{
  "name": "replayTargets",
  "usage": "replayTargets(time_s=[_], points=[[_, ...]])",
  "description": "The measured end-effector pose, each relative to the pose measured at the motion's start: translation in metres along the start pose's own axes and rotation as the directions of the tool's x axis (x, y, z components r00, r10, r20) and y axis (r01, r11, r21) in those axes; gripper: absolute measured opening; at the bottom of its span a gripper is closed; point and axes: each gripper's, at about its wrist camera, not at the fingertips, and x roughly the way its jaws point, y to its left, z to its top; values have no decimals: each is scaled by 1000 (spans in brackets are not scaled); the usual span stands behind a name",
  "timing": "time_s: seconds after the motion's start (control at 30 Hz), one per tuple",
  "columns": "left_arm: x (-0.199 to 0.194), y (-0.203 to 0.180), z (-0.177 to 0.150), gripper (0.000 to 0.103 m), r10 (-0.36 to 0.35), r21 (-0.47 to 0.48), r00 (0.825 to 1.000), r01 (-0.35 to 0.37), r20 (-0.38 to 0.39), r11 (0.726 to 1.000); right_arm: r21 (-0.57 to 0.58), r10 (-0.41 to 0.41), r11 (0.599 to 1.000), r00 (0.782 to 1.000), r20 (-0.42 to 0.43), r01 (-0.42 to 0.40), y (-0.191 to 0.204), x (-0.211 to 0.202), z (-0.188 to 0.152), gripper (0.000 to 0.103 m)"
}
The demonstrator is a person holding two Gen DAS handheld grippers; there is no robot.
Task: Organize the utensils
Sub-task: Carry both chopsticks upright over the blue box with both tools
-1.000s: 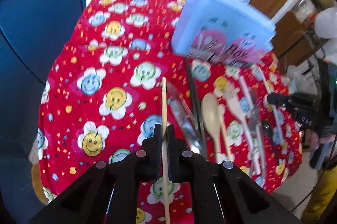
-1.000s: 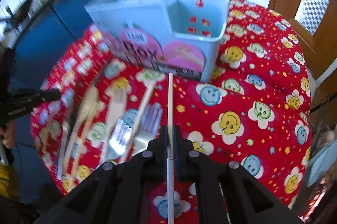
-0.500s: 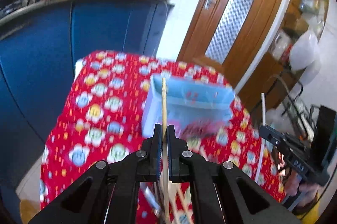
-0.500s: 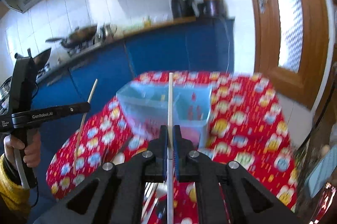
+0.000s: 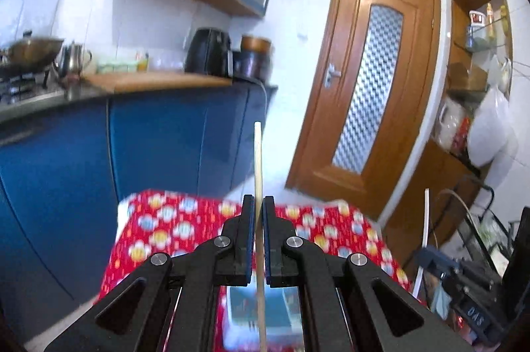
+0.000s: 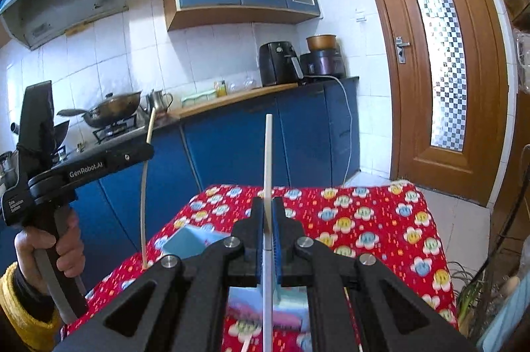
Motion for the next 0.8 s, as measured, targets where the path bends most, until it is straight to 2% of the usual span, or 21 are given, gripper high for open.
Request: replayTargets(time_s=[0.13,0.27,0.5,0.8], points=[[17,-3,5,5,17,8,998,-18,63,1000,-25,-12,1000,999,39,13,-2,19,1,6],[37,-4,-8,5,40,21,995,-42,94,999,-42,-16,999,998,59,19,-3,40,-5,6],[60,2,-44,5,68,52,995,-72,77,996,-33,-12,999,998,56,14,-12,69,-21,7],[65,5,-69,5,72,66,996,-75,51,995,-36,-13,999,1000,11,14,-12,79,-36,7]])
